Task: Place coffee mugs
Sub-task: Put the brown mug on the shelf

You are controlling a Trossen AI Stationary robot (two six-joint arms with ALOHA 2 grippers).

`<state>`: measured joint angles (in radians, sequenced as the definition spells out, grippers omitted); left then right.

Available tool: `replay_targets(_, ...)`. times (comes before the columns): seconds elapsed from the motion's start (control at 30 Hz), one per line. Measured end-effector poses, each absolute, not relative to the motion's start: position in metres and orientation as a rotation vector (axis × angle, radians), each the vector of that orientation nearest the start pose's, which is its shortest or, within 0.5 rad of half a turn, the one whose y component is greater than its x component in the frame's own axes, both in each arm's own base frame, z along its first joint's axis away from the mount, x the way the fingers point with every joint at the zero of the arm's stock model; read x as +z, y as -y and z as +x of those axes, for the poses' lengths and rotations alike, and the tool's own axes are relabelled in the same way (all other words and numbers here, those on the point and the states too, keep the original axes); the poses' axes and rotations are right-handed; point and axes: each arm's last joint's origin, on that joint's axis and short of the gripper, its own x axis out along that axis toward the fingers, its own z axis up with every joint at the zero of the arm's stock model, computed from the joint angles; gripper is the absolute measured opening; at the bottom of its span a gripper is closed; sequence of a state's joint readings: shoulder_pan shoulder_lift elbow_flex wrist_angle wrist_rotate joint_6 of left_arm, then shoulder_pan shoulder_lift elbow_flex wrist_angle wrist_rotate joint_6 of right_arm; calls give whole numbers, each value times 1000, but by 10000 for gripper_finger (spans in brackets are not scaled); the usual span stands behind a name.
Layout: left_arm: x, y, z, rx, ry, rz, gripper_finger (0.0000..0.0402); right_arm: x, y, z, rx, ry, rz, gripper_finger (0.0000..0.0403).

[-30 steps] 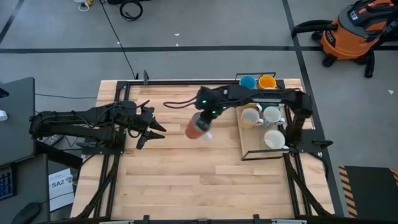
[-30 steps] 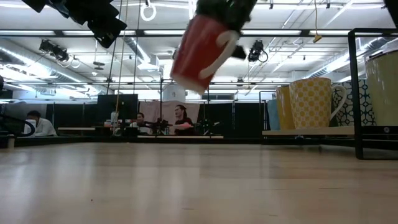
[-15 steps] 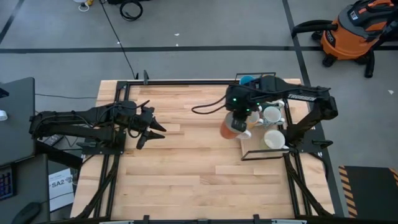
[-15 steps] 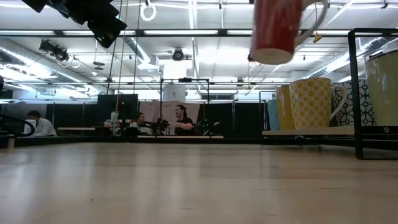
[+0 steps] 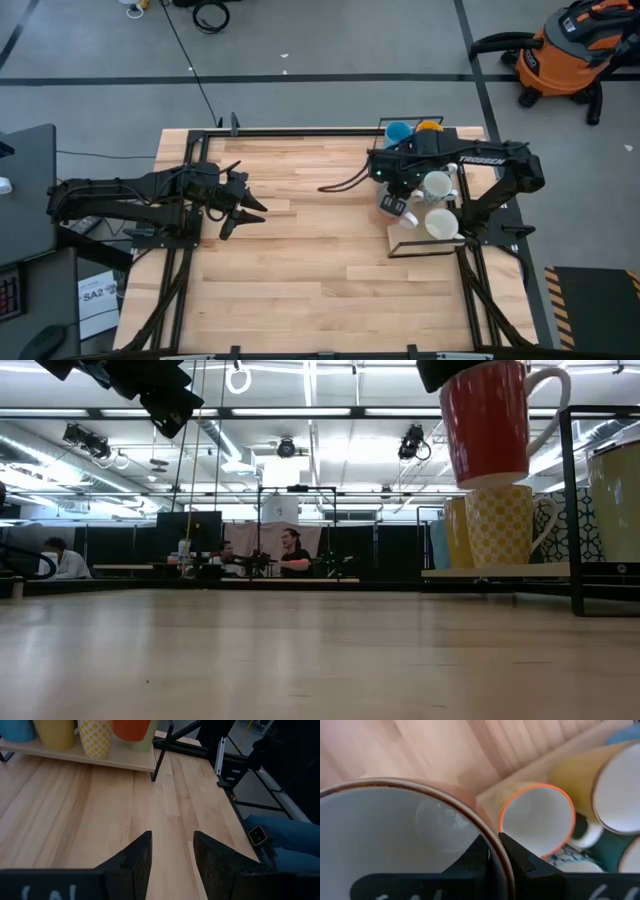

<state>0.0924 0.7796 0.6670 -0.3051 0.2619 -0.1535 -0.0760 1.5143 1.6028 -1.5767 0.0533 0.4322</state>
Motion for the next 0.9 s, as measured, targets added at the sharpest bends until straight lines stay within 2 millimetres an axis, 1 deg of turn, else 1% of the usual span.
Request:
replay_targets(0.1,282,-8,170,-135,-426,-225,151,345,14,252,-404,-1458,340,38)
replay_targets(0.37,282,-8,170,-134,-431,-226,151,330,4,242,-399,-1523,301,38)
replay_targets(0.53,282,-8,170,-134,-431,-226,151,318,4,237,-412,-1534,305,38)
replay_targets(0.7,282,-8,170,-135,-431,-226,151,306,5,238,-413,-1522,309,38)
replay_targets(0.9,282,-8,170,-135,-431,-226,151,288,5,236,-412,-1568,307,39)
